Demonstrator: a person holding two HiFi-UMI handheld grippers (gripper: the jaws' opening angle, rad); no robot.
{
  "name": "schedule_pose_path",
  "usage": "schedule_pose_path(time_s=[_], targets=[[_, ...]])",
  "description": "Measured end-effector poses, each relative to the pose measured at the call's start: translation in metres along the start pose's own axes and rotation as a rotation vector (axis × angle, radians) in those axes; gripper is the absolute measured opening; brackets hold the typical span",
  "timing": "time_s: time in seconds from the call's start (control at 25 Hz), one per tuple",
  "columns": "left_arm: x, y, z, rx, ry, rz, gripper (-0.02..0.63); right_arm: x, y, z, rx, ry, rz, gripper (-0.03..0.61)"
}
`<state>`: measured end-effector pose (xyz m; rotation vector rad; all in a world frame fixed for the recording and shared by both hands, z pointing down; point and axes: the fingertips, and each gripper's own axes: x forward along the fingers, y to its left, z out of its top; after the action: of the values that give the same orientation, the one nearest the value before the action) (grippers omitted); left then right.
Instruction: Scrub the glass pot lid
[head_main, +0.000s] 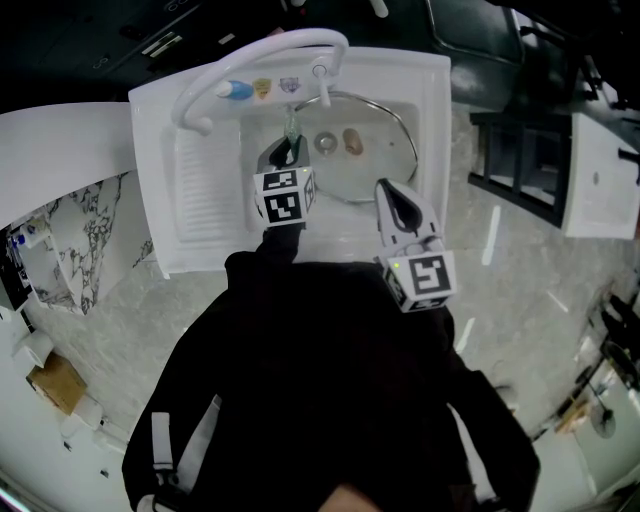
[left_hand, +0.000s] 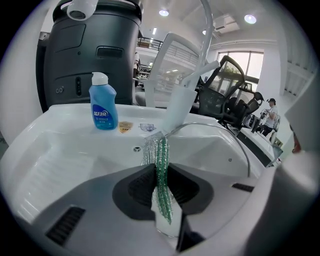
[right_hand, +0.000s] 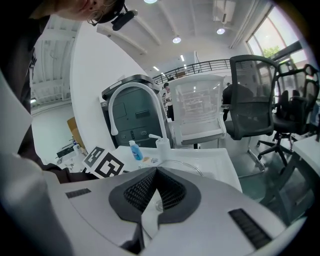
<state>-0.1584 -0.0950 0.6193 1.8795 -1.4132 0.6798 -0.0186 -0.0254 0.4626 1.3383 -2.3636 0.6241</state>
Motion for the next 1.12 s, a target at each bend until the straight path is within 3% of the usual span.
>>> schedule_pose_path(time_s=[0.64,1.12], targets=[[0.017,-0.021,0.006,-0.034,0.031,-0.111,0.063,-0.001,-0.001,-0.005,-0.016,0.012,-0.010,0.002],[0.029,-0.031,0.013,-0.035,0.059,-0.148,0.063,-0.001,-0.005,-0.006,-0.005,0.009,-0.015,0.002]])
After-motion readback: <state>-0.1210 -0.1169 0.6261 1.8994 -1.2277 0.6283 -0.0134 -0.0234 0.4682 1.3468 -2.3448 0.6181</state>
